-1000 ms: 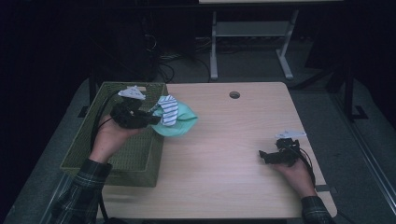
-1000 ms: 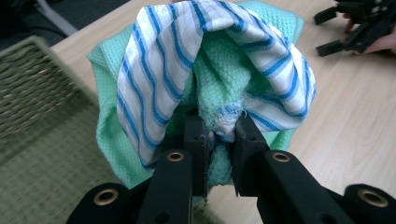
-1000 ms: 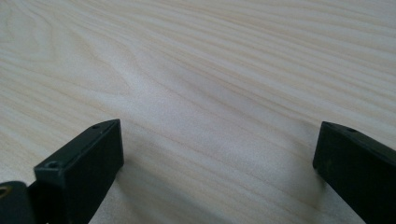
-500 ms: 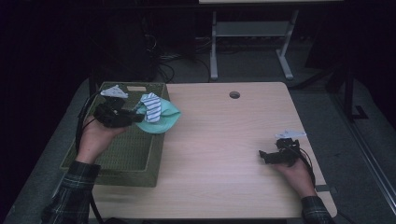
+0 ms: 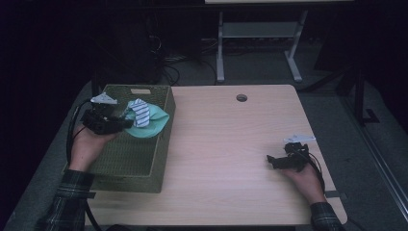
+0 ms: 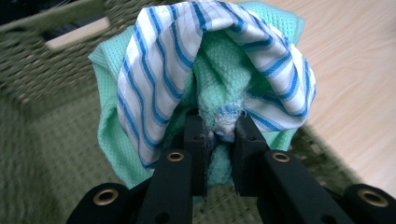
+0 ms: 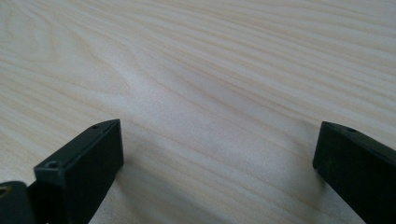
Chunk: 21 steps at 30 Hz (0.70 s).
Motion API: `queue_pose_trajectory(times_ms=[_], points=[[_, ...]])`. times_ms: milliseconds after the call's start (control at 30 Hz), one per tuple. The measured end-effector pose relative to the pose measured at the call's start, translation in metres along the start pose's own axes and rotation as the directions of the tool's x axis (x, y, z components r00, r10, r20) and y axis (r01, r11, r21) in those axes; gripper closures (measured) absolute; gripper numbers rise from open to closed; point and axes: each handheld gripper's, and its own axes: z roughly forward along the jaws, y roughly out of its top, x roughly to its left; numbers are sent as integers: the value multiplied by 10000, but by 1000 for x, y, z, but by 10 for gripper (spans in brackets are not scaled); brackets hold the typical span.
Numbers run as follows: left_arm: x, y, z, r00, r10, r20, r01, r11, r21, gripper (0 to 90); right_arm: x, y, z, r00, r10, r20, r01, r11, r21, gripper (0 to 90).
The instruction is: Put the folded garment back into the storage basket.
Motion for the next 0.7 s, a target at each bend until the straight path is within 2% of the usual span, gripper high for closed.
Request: queue_pose_trajectory(times_ms=[267, 400, 700], points=[[19, -21, 10, 9973, -466, -575, 489, 9981, 384, 783, 0, 0, 0, 10000, 19, 0, -19, 10000, 3, 12], [25, -31, 20, 9956, -678, -639, 716, 9957, 588, 782, 0, 0, 0, 10000, 8, -4, -8, 10000, 6, 12], [30, -47, 44, 9936, -862, -736, 944, 9888, 1153, 782, 0, 0, 0, 10000, 38, -3, -38, 10000, 3, 12]])
